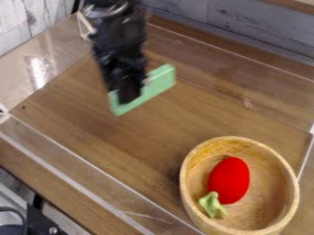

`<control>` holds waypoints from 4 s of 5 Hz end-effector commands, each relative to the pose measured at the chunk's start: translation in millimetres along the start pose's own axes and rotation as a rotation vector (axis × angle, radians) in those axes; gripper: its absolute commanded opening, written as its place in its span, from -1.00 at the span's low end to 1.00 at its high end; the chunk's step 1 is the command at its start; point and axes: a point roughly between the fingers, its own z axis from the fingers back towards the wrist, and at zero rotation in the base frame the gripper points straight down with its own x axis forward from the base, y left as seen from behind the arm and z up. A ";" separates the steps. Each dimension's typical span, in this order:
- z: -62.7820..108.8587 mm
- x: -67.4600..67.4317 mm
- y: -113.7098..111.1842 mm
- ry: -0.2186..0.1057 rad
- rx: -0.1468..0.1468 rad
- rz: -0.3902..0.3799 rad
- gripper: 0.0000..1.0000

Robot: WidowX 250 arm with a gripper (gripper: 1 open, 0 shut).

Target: Put the green block in the brown bowl

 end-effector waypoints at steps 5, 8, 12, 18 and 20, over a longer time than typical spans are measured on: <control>-37.5 24.7 -171.7 -0.019 -0.053 -0.136 -1.00; -23.9 14.9 -162.3 -0.049 -0.028 -0.067 -1.00; -6.5 25.2 -159.7 -0.065 -0.026 -0.087 -1.00; -37.3 5.7 -168.1 -0.065 -0.048 -0.098 -1.00; -14.4 17.3 -155.3 -0.050 -0.030 -0.034 1.00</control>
